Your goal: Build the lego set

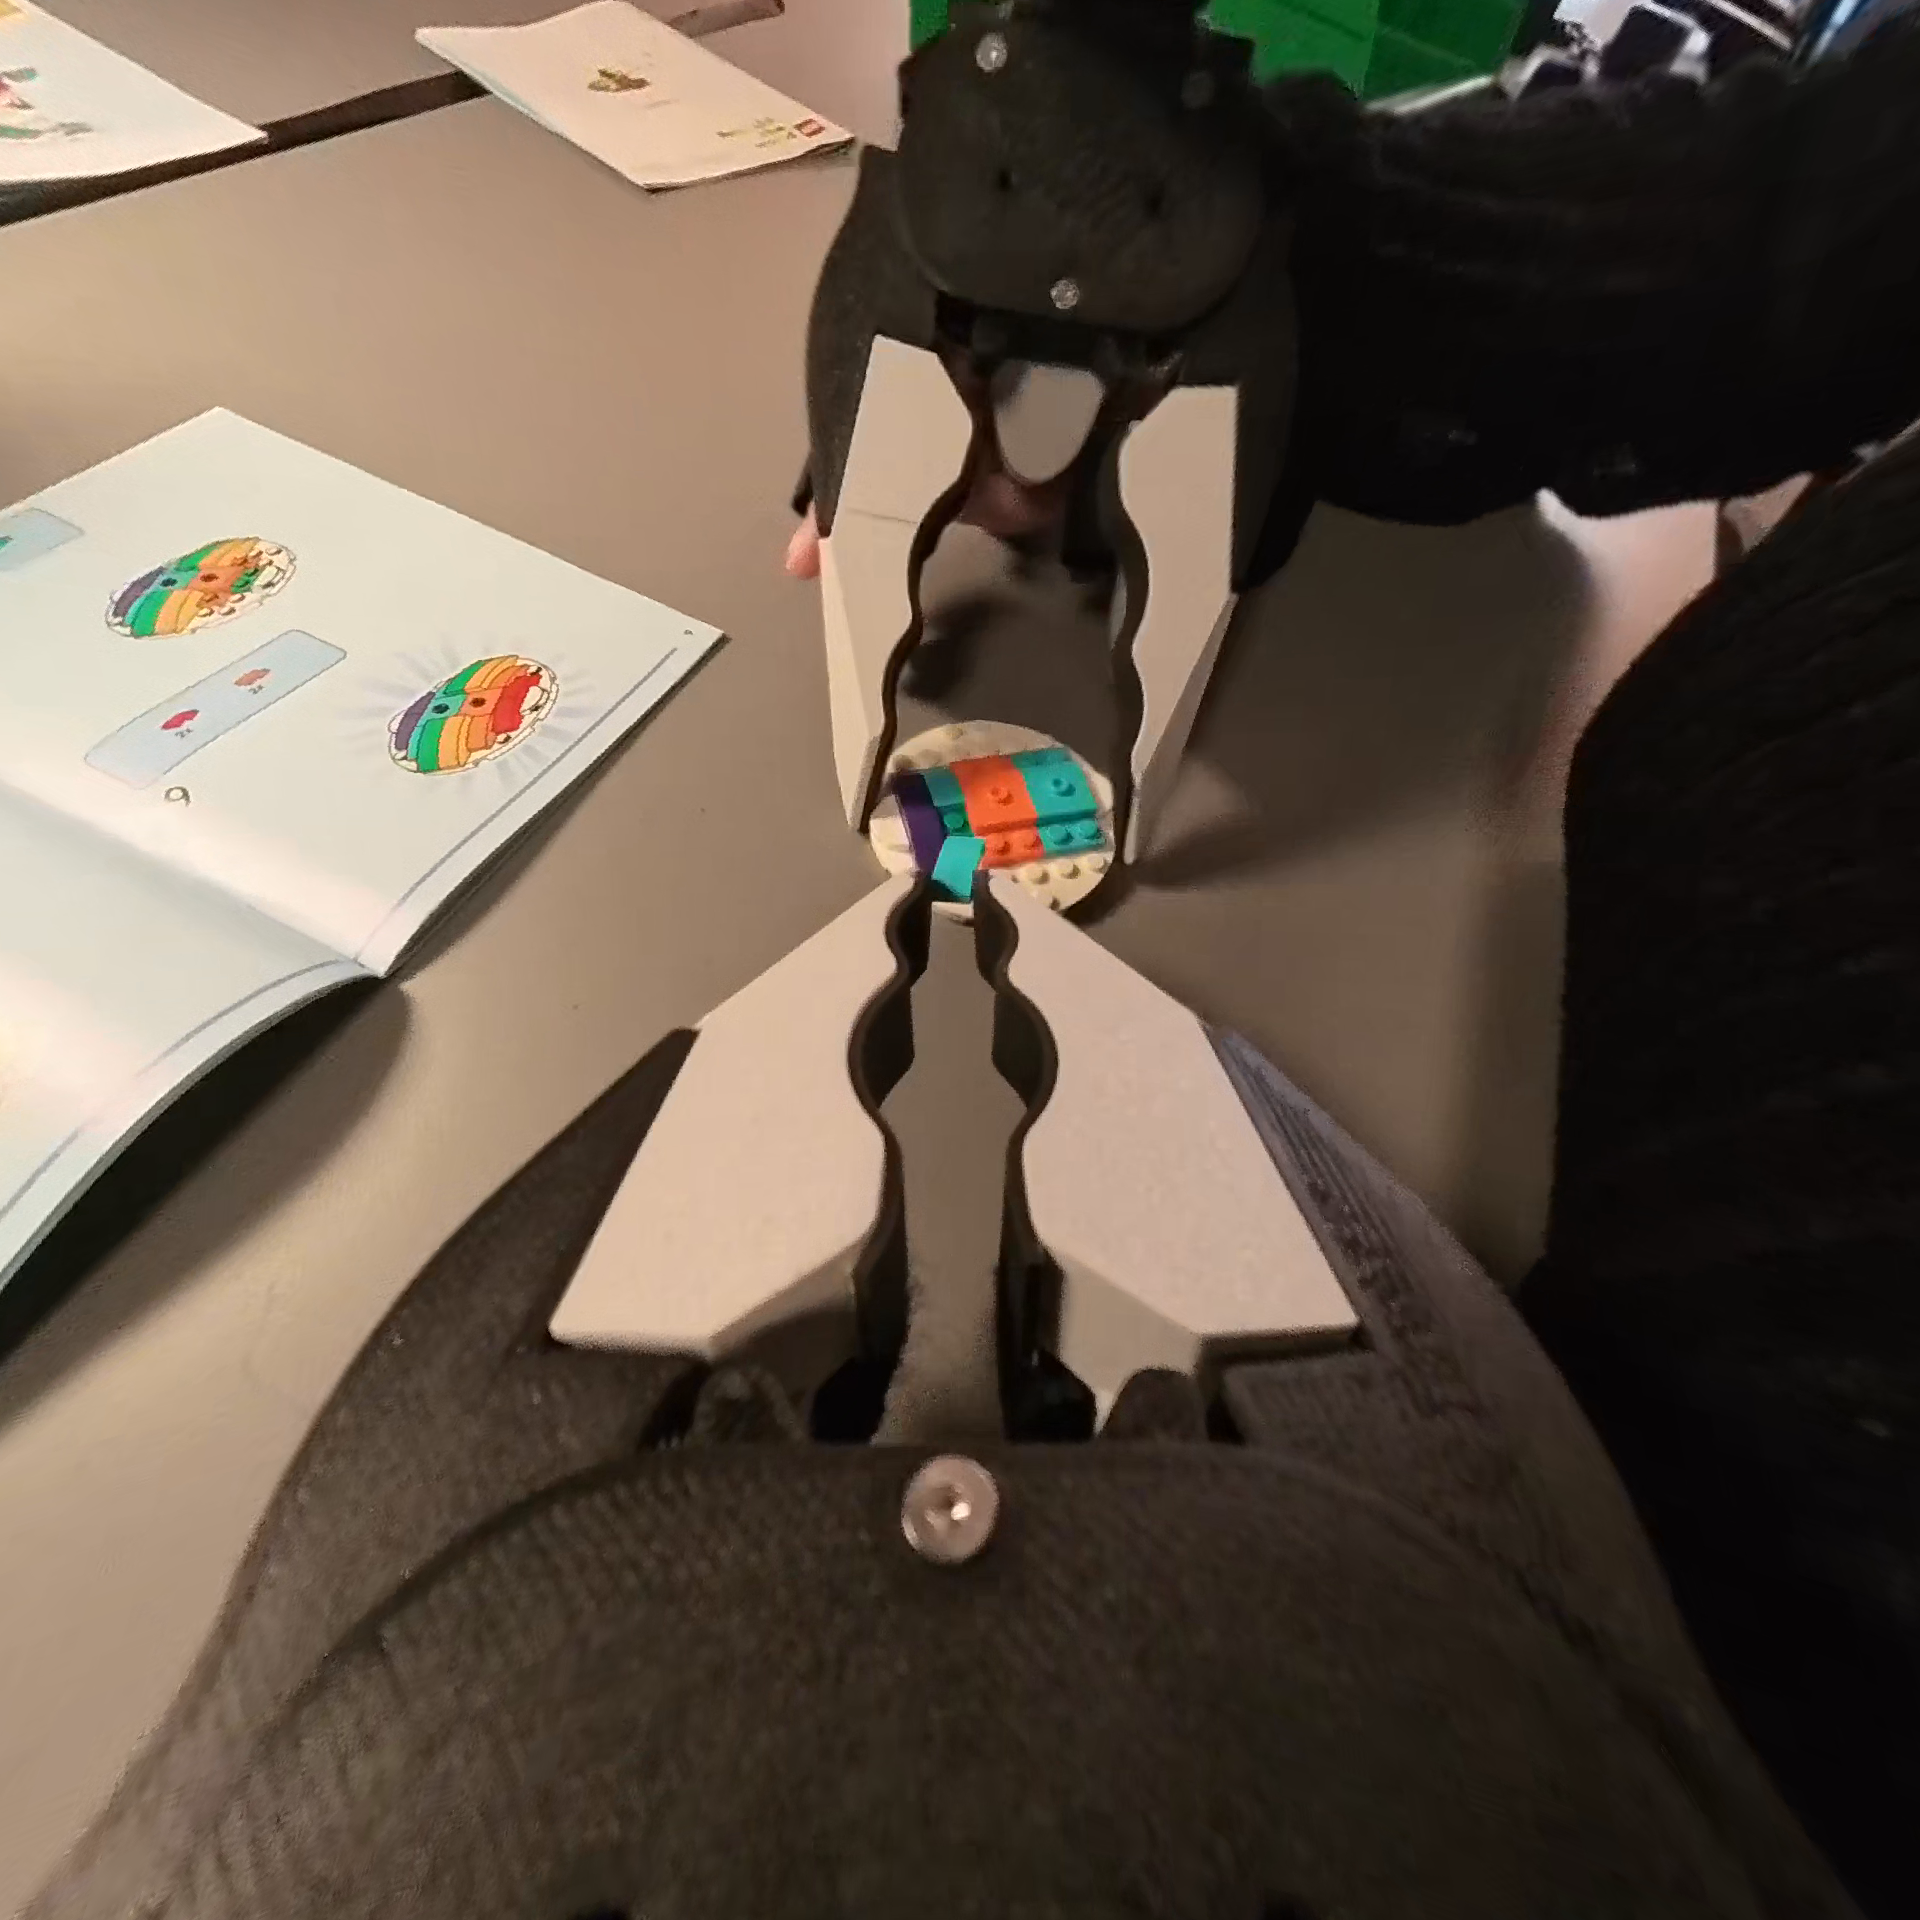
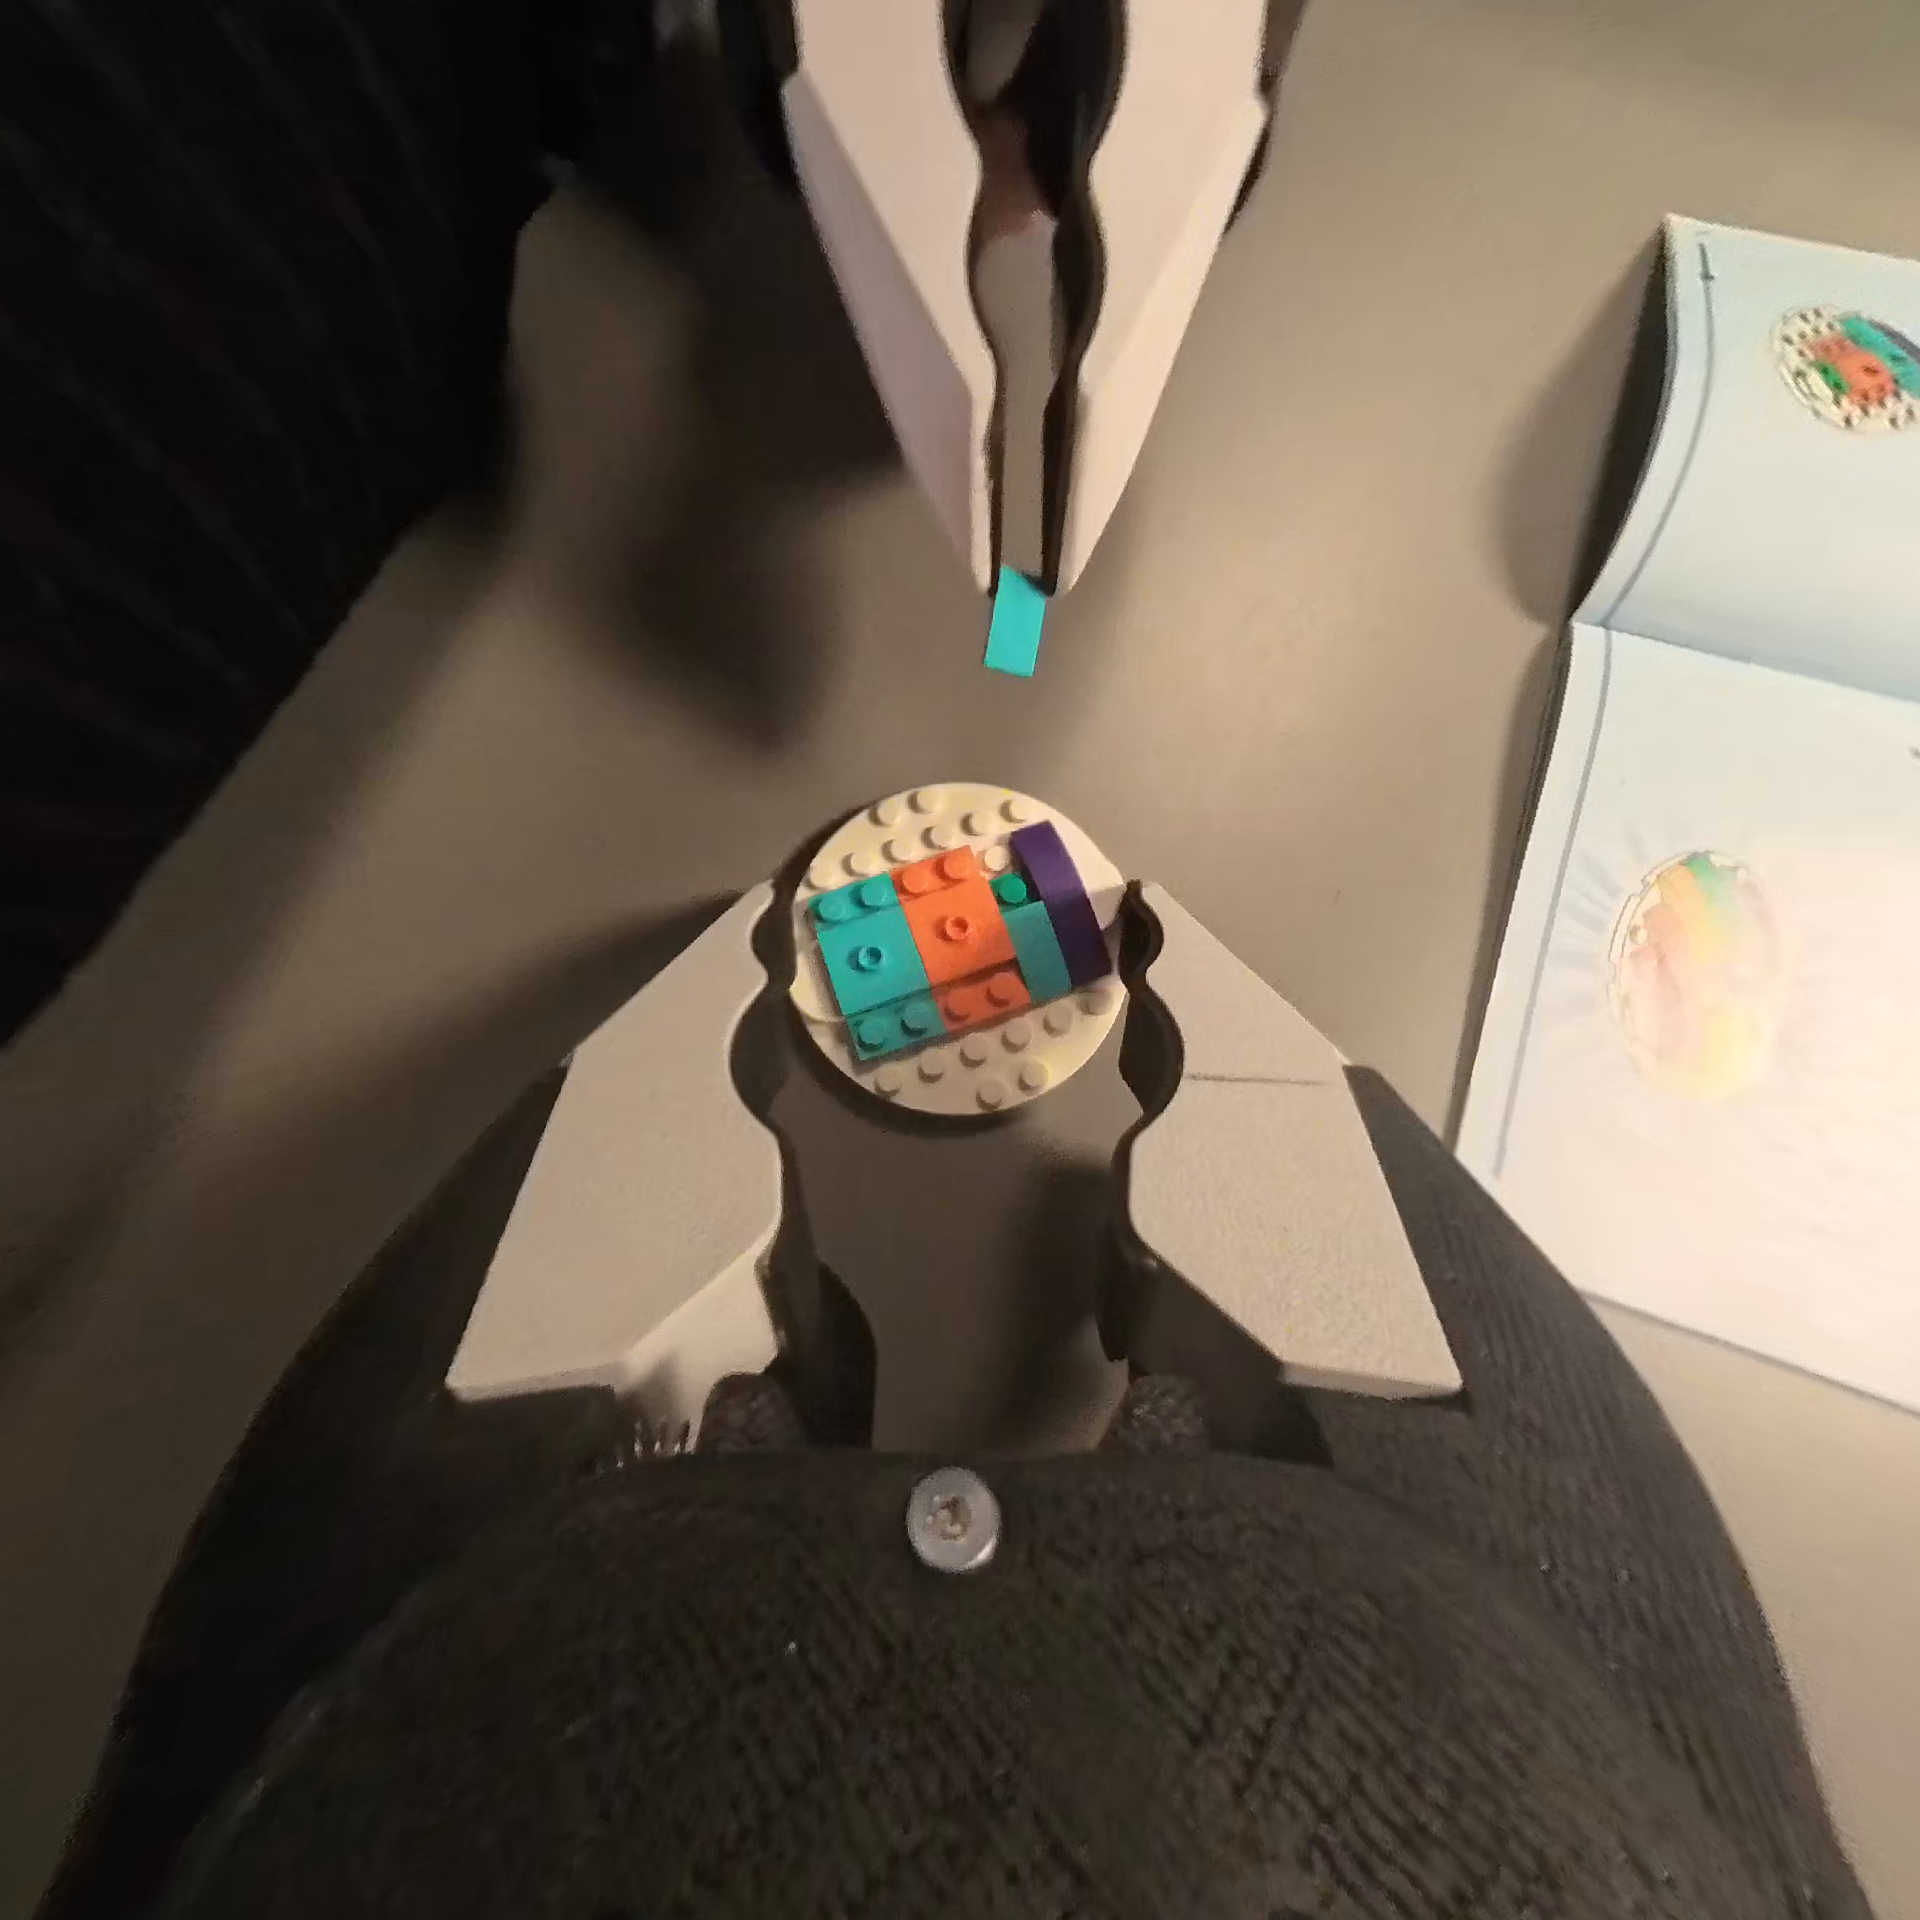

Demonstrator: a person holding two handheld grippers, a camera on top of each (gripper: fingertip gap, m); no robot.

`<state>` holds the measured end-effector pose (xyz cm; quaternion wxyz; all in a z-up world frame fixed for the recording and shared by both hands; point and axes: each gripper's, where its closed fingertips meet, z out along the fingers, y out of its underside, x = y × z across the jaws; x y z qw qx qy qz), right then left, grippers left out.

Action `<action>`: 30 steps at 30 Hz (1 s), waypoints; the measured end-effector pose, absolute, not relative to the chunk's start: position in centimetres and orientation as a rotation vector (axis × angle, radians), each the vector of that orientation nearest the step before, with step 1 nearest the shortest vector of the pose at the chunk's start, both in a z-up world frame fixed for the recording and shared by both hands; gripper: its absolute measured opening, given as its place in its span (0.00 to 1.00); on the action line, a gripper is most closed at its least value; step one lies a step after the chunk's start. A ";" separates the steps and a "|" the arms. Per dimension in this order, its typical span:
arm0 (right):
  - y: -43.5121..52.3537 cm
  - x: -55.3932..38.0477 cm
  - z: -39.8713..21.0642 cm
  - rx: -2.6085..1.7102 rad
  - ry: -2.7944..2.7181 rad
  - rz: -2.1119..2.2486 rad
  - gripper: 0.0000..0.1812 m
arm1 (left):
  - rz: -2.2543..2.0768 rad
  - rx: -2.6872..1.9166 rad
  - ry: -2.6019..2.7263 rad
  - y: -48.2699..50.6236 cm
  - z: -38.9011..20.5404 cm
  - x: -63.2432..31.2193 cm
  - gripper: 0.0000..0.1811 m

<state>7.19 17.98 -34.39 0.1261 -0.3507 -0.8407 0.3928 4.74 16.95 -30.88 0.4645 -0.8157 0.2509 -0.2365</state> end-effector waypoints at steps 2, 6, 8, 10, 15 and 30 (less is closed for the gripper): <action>17.9 7.0 -34.2 -1.127 -2.380 1.198 0.35 | -0.583 -2.015 0.585 17.4 -31.0 4.7 0.04; 18.5 6.3 -33.2 -1.259 -2.209 1.267 0.34 | -0.581 -2.029 0.558 18.1 -31.3 4.7 0.04; 18.8 6.2 -32.9 -1.299 -2.165 1.284 0.34 | -0.574 -2.020 0.561 18.4 -31.2 4.9 0.04; 19.1 6.2 -33.2 -1.319 -2.148 1.240 0.34 | -0.538 -2.003 0.560 18.8 -31.0 4.9 0.04; 19.0 6.2 -33.3 -1.321 -2.131 1.202 0.34 | -0.458 -1.998 0.568 19.5 -31.1 5.1 0.04; 19.1 6.0 -33.4 -1.334 -2.119 1.183 0.34 | -0.283 -2.048 0.708 19.9 -32.7 5.9 0.04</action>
